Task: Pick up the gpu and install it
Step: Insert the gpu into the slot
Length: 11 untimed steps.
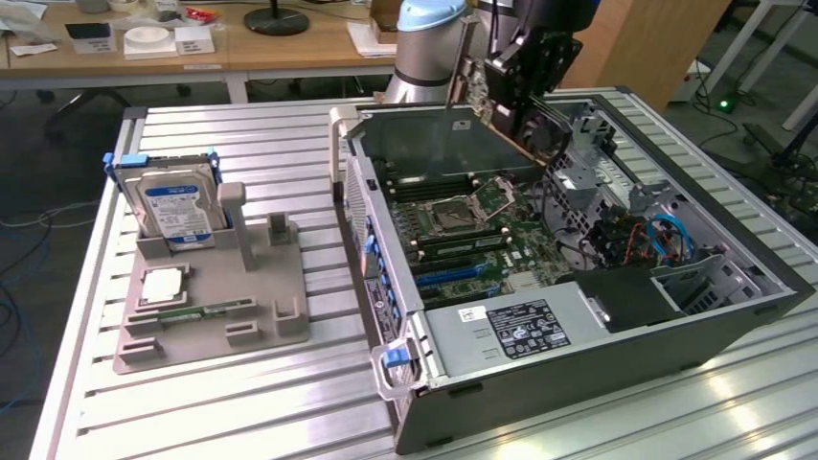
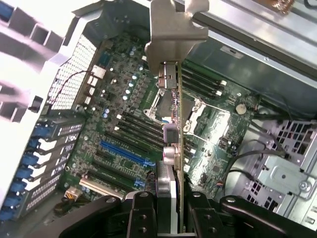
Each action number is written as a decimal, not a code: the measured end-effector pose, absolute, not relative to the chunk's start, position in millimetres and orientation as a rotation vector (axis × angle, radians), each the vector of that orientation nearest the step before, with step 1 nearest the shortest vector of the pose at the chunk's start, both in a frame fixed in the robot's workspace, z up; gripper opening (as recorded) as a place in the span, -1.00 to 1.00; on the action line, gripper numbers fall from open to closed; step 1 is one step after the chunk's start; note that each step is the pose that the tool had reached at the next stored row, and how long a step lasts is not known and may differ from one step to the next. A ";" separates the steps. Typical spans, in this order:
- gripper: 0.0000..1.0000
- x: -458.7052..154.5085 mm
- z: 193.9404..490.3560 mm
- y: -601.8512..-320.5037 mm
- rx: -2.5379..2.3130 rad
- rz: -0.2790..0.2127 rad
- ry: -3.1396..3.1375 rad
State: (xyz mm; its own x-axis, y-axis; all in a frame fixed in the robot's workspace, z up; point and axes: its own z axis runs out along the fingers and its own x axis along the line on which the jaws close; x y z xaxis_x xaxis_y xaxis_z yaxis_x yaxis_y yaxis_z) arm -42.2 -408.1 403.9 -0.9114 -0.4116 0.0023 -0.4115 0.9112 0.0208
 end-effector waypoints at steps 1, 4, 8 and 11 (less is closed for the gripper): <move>-0.44 -42.2 403.9 -408.1 0.684 -0.031 -3.059; -0.44 -42.3 403.8 -408.1 0.749 -0.031 -3.043; -0.44 -42.4 403.8 -408.1 0.840 -0.031 -3.019; -0.44 -42.4 403.7 -408.1 0.905 -0.030 -3.000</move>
State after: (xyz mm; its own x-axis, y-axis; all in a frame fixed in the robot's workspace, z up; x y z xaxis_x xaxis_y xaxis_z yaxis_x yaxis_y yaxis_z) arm -42.4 -408.1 403.7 -0.8332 -0.5529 0.0022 -0.5528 0.8331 0.0208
